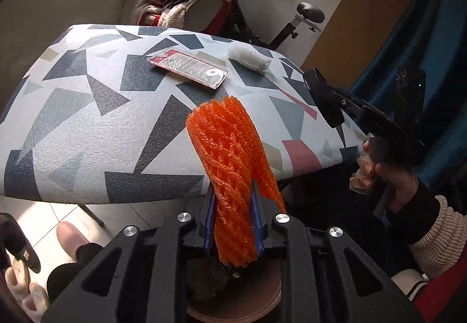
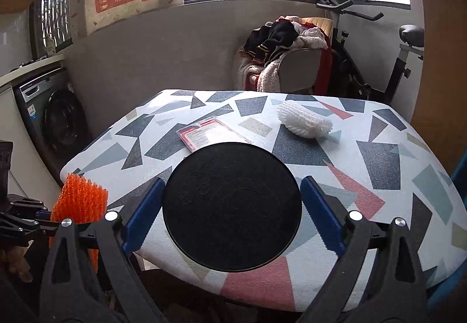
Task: Collect trash
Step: 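Carry the orange foam net to the bin and release it with the left tool, then move both tools back over the board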
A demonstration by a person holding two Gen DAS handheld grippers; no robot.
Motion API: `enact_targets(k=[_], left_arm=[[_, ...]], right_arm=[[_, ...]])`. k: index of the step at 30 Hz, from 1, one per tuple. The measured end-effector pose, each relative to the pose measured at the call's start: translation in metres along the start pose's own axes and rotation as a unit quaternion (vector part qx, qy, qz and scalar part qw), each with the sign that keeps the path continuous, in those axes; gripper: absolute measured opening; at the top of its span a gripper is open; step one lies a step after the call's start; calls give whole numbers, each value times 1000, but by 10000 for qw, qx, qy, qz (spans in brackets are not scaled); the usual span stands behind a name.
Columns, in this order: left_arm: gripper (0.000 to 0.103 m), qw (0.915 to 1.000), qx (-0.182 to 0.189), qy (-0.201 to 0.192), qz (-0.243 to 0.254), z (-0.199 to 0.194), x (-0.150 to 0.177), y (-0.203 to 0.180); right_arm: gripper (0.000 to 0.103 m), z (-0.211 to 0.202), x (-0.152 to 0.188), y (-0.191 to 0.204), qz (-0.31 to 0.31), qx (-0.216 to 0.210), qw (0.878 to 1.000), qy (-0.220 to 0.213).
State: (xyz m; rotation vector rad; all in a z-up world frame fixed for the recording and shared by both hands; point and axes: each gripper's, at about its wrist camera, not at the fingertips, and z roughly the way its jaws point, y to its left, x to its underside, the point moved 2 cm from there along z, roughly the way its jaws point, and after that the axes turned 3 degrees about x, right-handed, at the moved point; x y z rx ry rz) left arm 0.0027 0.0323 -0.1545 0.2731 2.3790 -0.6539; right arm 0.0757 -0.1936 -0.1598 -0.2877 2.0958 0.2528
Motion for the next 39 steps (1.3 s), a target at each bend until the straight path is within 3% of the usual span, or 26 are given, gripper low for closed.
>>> enact_targets(k=[12,13,14,15,18,20,28,30,33,39], left_arm=[[26,9990,11,427,125,12,41,-10],[40,9989,-4,437,172,13,43,-13],[63,9989,-62,408,205,13,43,-14],[69,9991,-120,338,235,11,43,-15],[75,9983,-446,83,372,4,37,-19],[88,9964,-711,-70,465,-1,34,-22],[97,9922,-924,-371,745,-15,25,-18],[97,9882,-1170,-490,855,-18,26,-14],[97,9889,-1190,-649,615,-22,29,-3],[97,9887,-1387,-402,394,-6,28,9]], right_arm=[[92,-24,52,22,79,-76,9993,357],[92,-23,54,22,80,-83,9992,386],[92,-23,56,22,75,-85,9991,409],[92,-23,57,22,69,-88,9990,429],[92,-21,62,21,166,-162,9984,521],[92,-19,70,21,287,-239,9974,621],[92,-10,85,42,-137,-194,9955,917],[92,-8,88,51,-351,-177,9947,955],[92,-4,93,63,-642,-170,9923,1045],[92,7,101,79,-1000,-207,9871,1237]])
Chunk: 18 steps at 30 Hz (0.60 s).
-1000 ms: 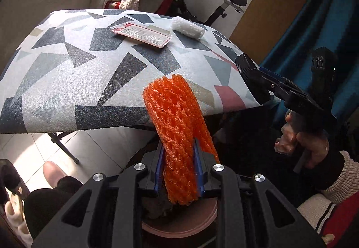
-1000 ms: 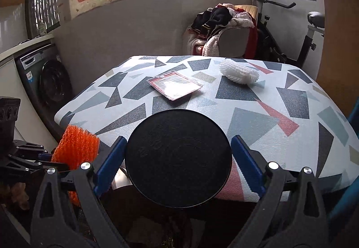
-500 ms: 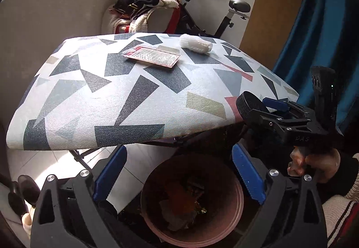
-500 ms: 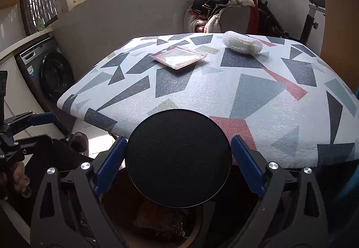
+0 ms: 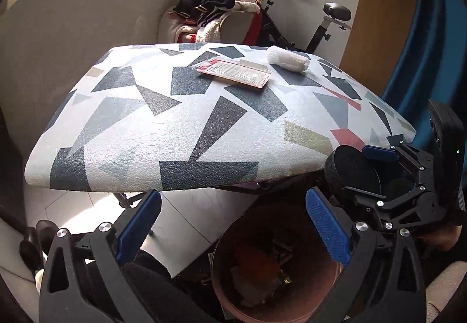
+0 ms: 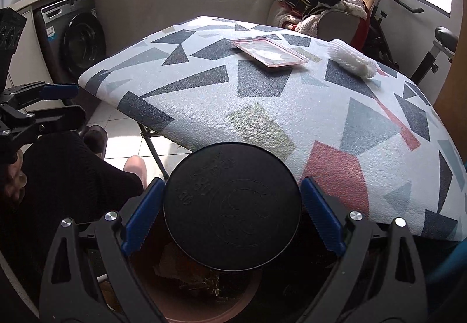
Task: Collect trash
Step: 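Move both tools back over the board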
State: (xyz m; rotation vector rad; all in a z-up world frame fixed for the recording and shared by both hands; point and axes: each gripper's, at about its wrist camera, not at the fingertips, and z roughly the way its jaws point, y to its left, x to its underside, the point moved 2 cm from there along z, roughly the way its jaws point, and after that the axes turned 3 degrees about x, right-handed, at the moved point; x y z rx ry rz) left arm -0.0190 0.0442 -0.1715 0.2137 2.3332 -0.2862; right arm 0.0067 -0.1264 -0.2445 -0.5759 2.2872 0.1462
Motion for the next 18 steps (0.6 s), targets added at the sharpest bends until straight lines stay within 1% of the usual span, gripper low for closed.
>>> enact_targets(k=[2,5,7,8,13,18], left_arm=[[97,10000,-53,60,24,4,1,0],[97,9998,-167,-51,-11,2,2,1],[97,9998,-171,-75,-88,1,2,4],[97,9997,-173,-69,-146,1,2,6],[97,9992,-200,-69,-350,2,1,13],[97,9993,-215,-28,-301,4,1,11]], right_arm=[[92,2,0,5,-95,-32,9999,19],[93,1,1,11,-181,-172,9997,14],[96,1,1,13,-216,-217,9995,8],[97,2,1,14,-224,-234,9995,15],[97,5,2,16,-279,-129,9995,76],[97,6,2,14,-226,-5,9997,75]])
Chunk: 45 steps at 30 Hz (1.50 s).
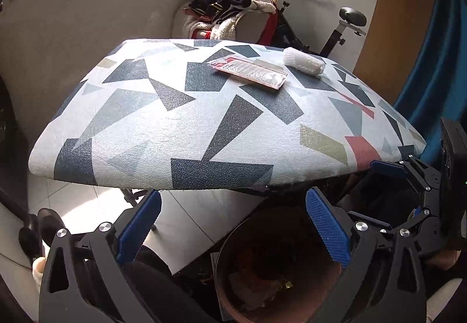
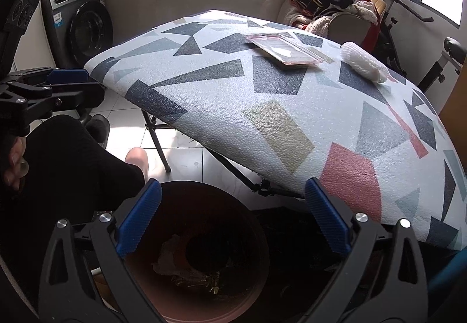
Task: Collect trash
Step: 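Move both tools back over the board, then grasp the red XOYO blister card with the left tool and lift it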
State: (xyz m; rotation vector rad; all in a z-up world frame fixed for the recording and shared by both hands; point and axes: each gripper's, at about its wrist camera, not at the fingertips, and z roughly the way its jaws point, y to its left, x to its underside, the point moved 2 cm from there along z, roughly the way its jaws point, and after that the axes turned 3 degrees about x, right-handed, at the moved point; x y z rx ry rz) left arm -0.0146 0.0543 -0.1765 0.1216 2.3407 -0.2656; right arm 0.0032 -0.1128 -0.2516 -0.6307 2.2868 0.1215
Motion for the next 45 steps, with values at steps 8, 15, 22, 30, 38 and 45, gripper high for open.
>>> enact_targets(k=[8,15,22,30,38,45], left_arm=[[97,9997,-20,23,-257,1,0,10],[97,9990,-2,50,-437,2,0,17],[97,9990,59,-174,-399,-10,-2,14],[77,9878,720,42,-1381,3,-31,41],[45,9659,1556,187,-2060,57,-106,37],[29,9230,1942,441,-3293,144,-145,32]], right_arm=[[97,-1,-1,-8,148,67,9999,-11],[97,0,-1,-9,141,40,9999,13],[97,3,-1,-10,162,30,9998,75],[97,-6,-17,-37,496,247,9981,-253],[97,4,-73,-104,720,342,9934,-821],[97,32,-99,-156,1172,304,9896,-778]])
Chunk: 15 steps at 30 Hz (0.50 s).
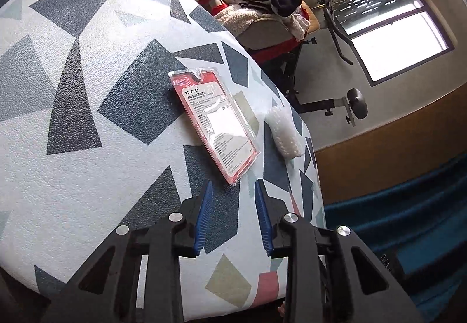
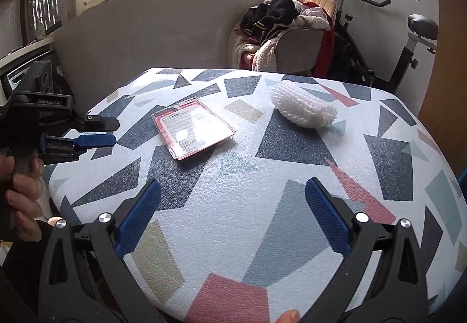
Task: Collect trash
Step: 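Grasp the red XOYO blister card with the left tool and lift it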
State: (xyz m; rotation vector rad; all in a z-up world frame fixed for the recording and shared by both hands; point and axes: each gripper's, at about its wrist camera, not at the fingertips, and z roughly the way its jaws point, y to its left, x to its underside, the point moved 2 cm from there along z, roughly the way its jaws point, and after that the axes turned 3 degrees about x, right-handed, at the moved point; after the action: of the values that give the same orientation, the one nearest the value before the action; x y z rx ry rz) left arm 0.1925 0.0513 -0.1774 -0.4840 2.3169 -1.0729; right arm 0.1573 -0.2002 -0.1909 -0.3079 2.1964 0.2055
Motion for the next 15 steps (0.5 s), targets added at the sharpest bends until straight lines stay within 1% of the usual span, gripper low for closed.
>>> enact_targets(k=[1,5,7,10,12,15], left_arm=[[28,10000,-12,7,-91,12,-5,0],[26,9987,-345,-14,-373,49,-24,5],[26,9971,-462,-150,-590,57,-30,11],[26,9939,-732,-151,-813,74,-33,21],[24,9936,-800,-252,-755,78,-33,22],[20,9924,-1096,-449,-345,82,-34,17]], right_arm=[[97,4,-2,-4,41,-3,10000,10],[97,19,-7,-19,228,-149,9996,84],[97,24,-8,-25,321,-166,9993,110],[97,30,-9,-34,403,-221,9988,165],[97,34,-8,-39,365,-172,9990,172],[97,39,-7,-45,391,-103,9990,172]])
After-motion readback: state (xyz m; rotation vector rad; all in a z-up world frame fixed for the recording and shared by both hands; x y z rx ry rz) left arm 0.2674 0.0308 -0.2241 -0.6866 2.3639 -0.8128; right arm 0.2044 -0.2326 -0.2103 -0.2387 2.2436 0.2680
